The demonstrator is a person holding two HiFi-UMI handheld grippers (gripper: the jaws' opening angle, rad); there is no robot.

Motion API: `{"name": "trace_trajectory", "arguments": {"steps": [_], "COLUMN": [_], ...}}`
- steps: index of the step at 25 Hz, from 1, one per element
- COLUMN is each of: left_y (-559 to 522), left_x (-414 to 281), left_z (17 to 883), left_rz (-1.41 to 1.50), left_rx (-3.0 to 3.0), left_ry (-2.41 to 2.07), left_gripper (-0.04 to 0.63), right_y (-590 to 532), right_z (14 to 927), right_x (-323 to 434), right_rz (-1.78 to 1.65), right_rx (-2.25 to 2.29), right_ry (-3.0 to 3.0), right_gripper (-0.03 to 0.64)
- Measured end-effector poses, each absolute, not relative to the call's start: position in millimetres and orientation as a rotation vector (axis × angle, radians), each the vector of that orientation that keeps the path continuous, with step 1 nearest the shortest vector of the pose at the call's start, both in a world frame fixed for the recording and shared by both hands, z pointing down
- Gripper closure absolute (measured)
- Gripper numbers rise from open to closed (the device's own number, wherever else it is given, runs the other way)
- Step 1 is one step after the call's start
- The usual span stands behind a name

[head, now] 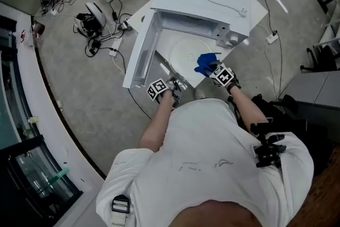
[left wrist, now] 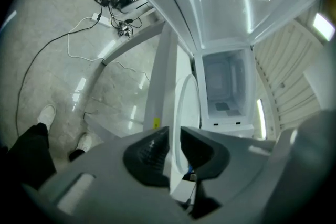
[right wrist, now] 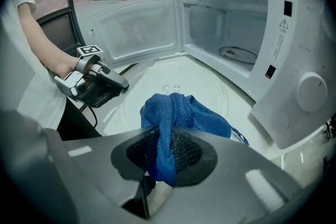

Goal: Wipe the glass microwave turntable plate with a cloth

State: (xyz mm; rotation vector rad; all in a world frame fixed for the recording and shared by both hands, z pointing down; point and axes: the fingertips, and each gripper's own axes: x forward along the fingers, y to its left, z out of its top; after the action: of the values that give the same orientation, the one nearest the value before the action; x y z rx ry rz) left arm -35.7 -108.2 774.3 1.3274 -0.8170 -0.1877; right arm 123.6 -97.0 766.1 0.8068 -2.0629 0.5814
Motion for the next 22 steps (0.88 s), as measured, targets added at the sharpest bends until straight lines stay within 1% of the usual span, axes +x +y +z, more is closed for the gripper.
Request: {"name": "trace_trajectory", "arguments": {"steps": [2, 5, 6, 8, 10, 11, 13, 14, 16, 18, 20, 22], "left_y": [-120, -125, -125, -124, -124, -124, -125, -125, -124, -122, -119, -115], "left_x": [-35, -30, -29, -23, -15, -12, -11, -11, -12, -13, -16, -19], "left_z": [773, 768, 768, 774, 781, 783, 785, 786, 787, 786, 781, 772], "left_rz": [-0.177, -0.151, -0.130, -0.074, -0.032, -0.019, 0.003, 0.012, 0.011, 0.007, -0.010, -0.062], "left_rx": [1.339, 1.377, 1.386, 1.385, 1.374, 1.370, 1.365, 1.360, 1.348, 1.356, 1.369, 1.367], "left_ry": [-0.846, -0.861, -0.859, -0.849, -0.837, -0.832, -0.836, -0.839, -0.828, -0.814, -0.803, -0.774], "left_gripper": [0.516, 0.392, 0.369, 0.348, 0.348, 0.350, 0.386, 0.421, 0.430, 0.452, 0.503, 0.530], "right_y": [-99, -97, -96, -95, -95, -95, -95, -94, -90, -85, -82, -79], "right_z": [767, 768, 768, 769, 768, 768, 767, 767, 767, 767, 759, 753], "right_x": [125, 125, 123, 122, 123, 123, 121, 119, 118, 116, 111, 111], "right_rz": [0.597, 0.608, 0.609, 0.616, 0.623, 0.625, 0.632, 0.640, 0.665, 0.703, 0.744, 0.767], "right_rx": [0.808, 0.790, 0.783, 0.782, 0.790, 0.793, 0.799, 0.804, 0.815, 0.822, 0.827, 0.847], "right_ry": [-2.073, -2.078, -2.078, -2.070, -2.053, -2.044, -2.039, -2.043, -2.055, -2.078, -2.121, -2.145], "right_gripper": [0.549, 0.549, 0.549, 0.549, 0.549, 0.549, 0.549, 0.549, 0.549, 0.549, 0.549, 0.549]}}
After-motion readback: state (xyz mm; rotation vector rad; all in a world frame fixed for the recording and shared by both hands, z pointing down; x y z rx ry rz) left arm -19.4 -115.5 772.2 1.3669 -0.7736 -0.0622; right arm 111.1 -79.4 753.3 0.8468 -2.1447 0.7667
